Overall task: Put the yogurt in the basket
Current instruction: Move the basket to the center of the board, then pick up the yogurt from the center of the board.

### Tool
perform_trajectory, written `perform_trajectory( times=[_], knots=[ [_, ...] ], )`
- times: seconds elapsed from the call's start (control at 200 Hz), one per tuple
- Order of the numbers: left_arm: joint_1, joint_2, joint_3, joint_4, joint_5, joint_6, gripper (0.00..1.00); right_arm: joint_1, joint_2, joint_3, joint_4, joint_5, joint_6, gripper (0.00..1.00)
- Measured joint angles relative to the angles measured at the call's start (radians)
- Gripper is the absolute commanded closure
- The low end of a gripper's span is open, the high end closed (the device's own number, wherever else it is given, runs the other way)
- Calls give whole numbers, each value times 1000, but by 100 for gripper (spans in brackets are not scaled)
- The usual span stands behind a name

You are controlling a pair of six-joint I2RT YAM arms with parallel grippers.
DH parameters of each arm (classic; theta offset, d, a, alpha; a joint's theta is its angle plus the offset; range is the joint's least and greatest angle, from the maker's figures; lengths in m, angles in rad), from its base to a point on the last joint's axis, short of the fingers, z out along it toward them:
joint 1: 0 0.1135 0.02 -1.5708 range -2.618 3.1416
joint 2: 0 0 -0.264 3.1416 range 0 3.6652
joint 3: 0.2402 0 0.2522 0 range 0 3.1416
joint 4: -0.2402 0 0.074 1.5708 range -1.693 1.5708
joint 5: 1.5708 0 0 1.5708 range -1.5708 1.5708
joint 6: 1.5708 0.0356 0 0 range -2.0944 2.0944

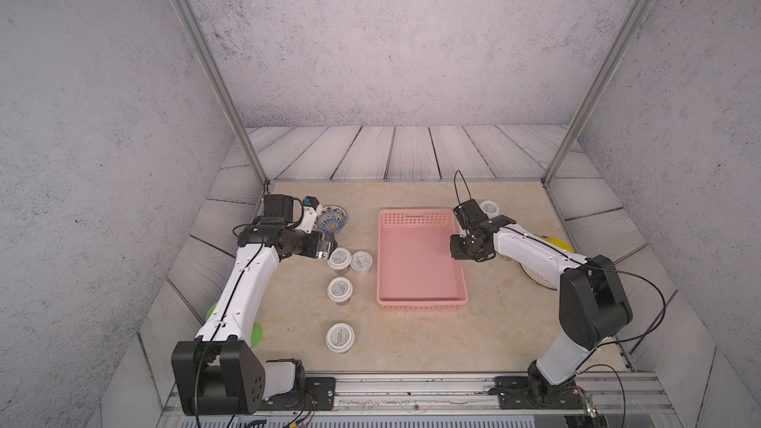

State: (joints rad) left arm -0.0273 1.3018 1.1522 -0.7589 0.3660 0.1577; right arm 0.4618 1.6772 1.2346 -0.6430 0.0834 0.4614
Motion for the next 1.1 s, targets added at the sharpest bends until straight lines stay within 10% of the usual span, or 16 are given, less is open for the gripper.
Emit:
perform_trajectory(
  times=[1.096],
  knots=[
    [-126,158,-96,139,-161,-23,2,0,-497,-246,100,325,-183,6]
  ],
)
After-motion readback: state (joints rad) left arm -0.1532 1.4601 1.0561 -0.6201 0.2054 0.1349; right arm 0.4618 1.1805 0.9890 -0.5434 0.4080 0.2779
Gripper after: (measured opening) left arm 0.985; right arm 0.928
